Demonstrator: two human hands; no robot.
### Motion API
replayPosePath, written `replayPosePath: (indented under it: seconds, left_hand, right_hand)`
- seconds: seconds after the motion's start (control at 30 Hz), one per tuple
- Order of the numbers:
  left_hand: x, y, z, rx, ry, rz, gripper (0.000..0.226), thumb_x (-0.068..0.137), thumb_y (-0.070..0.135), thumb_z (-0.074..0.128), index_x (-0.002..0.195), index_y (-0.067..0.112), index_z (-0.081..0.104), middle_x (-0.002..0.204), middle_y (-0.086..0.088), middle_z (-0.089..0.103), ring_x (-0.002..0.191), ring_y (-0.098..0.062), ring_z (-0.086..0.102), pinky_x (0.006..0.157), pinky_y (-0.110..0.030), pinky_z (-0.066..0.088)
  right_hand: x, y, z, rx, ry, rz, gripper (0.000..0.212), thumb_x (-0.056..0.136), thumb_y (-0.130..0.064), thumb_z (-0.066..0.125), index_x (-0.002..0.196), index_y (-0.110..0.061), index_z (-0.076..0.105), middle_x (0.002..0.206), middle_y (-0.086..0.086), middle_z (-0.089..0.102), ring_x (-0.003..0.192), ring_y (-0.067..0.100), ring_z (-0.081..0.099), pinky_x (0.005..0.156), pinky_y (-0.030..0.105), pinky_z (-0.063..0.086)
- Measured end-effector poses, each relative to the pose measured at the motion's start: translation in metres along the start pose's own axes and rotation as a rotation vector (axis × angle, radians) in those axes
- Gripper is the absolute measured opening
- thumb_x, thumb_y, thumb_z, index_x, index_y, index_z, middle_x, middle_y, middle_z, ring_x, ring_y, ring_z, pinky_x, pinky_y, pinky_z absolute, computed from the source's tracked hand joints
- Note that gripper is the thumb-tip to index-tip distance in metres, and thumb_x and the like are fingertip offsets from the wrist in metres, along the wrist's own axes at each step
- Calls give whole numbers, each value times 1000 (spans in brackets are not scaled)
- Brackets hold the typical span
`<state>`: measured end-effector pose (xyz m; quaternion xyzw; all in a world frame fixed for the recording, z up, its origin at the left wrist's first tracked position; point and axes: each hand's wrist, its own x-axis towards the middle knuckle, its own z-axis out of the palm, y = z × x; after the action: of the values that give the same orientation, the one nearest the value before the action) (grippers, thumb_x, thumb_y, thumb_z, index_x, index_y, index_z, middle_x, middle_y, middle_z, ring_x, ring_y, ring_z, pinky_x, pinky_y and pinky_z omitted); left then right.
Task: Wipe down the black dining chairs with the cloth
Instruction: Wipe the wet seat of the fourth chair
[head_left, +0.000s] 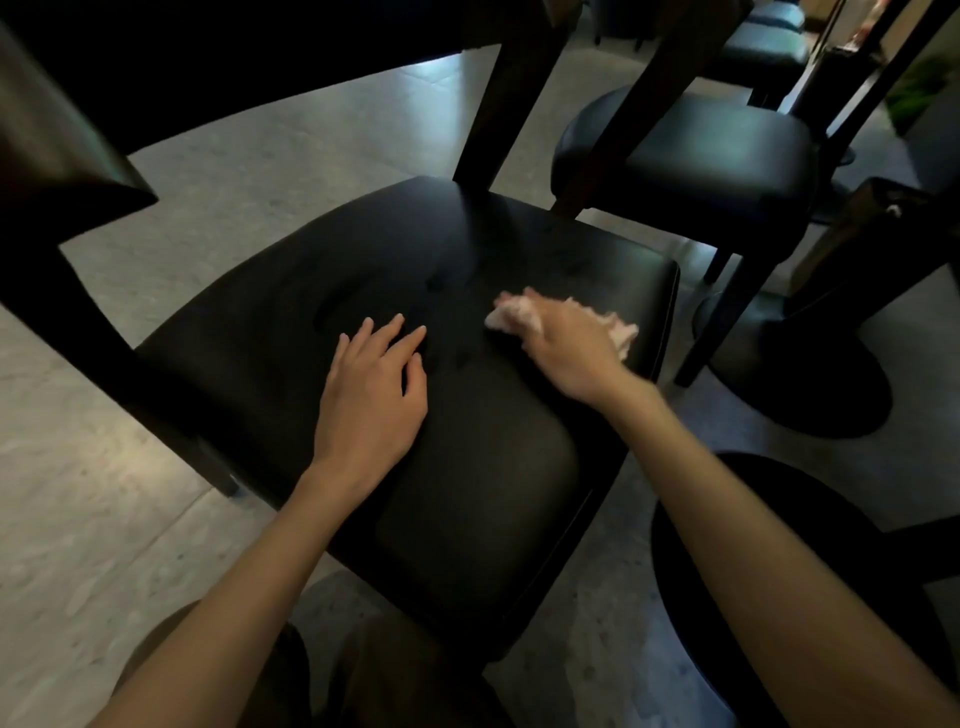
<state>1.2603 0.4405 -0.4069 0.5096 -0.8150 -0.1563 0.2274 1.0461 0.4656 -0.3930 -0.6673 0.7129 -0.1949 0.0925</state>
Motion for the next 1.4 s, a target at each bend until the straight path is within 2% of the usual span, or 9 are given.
replayPosePath:
  seconds: [0.2,0.27,0.33,0.5,0.6,0.8,0.93,1.23,1.4]
  left_hand:
    - [-8,-9,-5,-92,75,-37,40,100,17,41,139,20,47,151,1,39,144,-16,23,119,-32,10]
    - [-9,-11,-7,-123,70,-50,40,101,16,41,140,19,47,151,1,39,144,-15,23,118,-31,9]
    - [-8,-11,-7,-122,74,-47,39,101,17,42,139,19,47,150,0,39,144,-17,24,119,-33,6]
    - [-8,-10,-5,-81,97,-38,40,101,19,41,140,20,46,151,-1,39,145,-18,23,118,-33,0]
    - [-7,-10,-3,-80,105,-48,40,101,22,40,140,21,46,151,0,39,144,-16,23,117,-30,2]
    - [-5,-9,-1,-92,116,-82,40,101,23,41,140,22,45,151,2,39,144,-14,23,117,-29,6]
    - [-3,-7,-1,-133,131,-74,41,100,15,41,140,21,46,150,2,39,144,-13,24,119,-30,9]
    - [-7,-17,-13,-506,317,-189,56,91,-10,43,136,22,51,145,4,46,134,-5,38,115,-29,30]
    - [-8,-10,-12,-331,151,-62,45,98,9,46,142,21,44,152,4,36,143,-12,25,115,-28,18]
  right_hand:
    - [-65,-53,9,87,-206,-193,39,102,-27,41,141,-30,47,147,-4,47,136,8,40,114,30,27]
    - [-61,-58,-12,255,-121,-109,32,102,-29,43,129,-26,60,112,4,71,97,11,67,86,30,52]
    - [-36,-46,-33,300,134,-55,30,102,-29,46,120,-17,66,84,3,71,71,12,66,66,28,51]
    - [62,4,-49,137,279,52,43,103,-33,41,143,-17,45,146,6,47,137,24,37,110,38,31]
    - [107,26,-26,-86,210,93,45,103,-32,37,147,-21,38,154,7,35,143,28,27,115,41,20]
    - [119,31,7,-286,16,178,45,103,-34,34,146,-20,39,149,13,42,136,34,38,116,50,22]
    - [78,11,6,-268,-17,-9,52,95,-51,25,126,-28,59,126,8,57,117,31,52,99,52,38]
    - [-67,-77,25,73,-213,-433,45,97,-33,31,131,-23,60,138,-2,56,130,16,49,110,39,35]
    - [-49,-47,-35,412,24,-211,36,96,-9,43,120,-28,62,116,-4,66,82,8,71,70,23,58]
